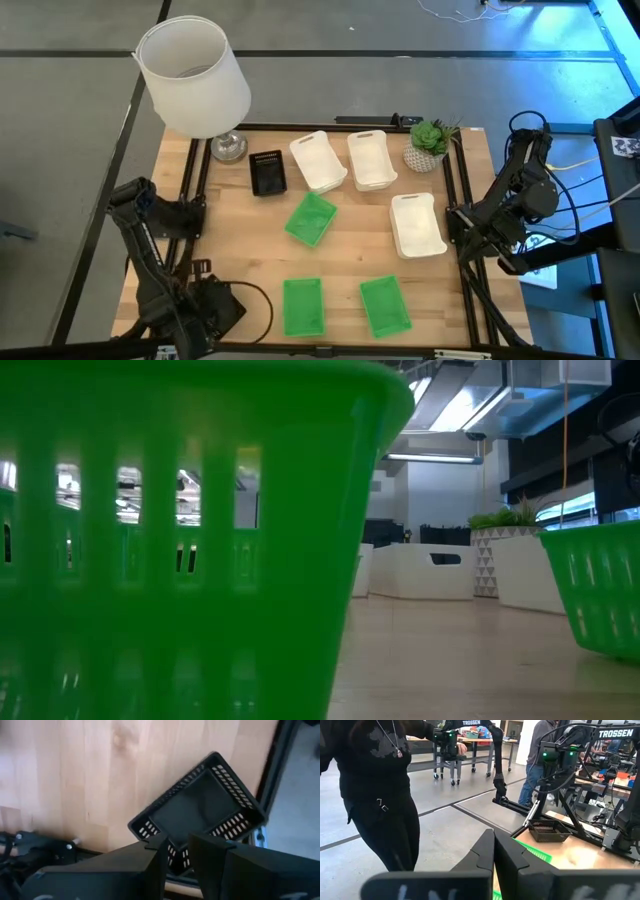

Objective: Stack baskets by color
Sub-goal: Stack the bottom black bin on the other black bins

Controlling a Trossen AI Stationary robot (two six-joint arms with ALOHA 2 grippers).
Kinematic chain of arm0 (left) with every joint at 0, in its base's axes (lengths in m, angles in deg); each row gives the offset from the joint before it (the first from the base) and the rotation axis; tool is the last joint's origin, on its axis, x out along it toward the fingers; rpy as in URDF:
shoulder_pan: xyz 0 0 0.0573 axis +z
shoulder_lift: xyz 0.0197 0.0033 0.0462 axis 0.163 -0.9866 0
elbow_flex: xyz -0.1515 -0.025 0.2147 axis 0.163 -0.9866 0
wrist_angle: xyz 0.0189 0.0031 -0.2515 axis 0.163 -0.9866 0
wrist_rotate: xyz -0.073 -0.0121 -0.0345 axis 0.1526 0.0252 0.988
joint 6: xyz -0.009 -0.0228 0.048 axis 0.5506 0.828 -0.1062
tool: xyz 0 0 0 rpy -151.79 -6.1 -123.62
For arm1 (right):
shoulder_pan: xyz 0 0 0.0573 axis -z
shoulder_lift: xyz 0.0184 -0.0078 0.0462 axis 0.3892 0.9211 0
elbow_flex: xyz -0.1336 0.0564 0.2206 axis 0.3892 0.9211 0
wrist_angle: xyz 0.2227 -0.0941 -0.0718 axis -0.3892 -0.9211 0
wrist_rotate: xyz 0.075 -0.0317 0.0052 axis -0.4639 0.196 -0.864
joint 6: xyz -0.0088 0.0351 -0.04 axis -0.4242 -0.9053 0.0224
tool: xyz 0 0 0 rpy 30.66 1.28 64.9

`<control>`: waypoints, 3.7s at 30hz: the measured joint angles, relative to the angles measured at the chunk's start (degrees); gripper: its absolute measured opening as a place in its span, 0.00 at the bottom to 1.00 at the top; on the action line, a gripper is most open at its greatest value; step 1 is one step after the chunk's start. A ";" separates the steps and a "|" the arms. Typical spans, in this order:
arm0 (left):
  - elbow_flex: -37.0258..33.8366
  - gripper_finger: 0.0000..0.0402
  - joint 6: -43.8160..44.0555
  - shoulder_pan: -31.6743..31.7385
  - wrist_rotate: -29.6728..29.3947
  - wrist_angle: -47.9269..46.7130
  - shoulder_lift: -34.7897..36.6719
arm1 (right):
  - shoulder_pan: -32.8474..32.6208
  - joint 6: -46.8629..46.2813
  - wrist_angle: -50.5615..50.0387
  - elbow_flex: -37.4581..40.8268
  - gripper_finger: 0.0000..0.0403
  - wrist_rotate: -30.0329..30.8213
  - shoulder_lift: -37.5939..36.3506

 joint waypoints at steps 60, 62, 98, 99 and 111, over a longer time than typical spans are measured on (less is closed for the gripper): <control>-30.04 0.17 -30.74 2.24 -0.39 32.81 0.07 | 0.00 1.31 -0.42 0.00 0.02 0.00 0.28; -30.09 0.17 -30.10 2.73 -1.49 32.80 0.07 | 0.00 1.31 -0.42 0.00 0.02 0.01 0.28; -29.99 0.01 -29.71 6.95 -1.06 35.15 0.17 | 0.00 1.33 -0.42 0.00 0.02 0.04 0.24; -29.99 0.01 -29.71 7.25 -0.79 35.12 0.17 | 0.00 1.33 -0.42 0.00 0.02 0.04 0.24; -30.11 0.00 -23.29 13.67 -0.78 33.68 3.53 | 0.00 1.33 -0.39 0.00 0.02 0.07 0.24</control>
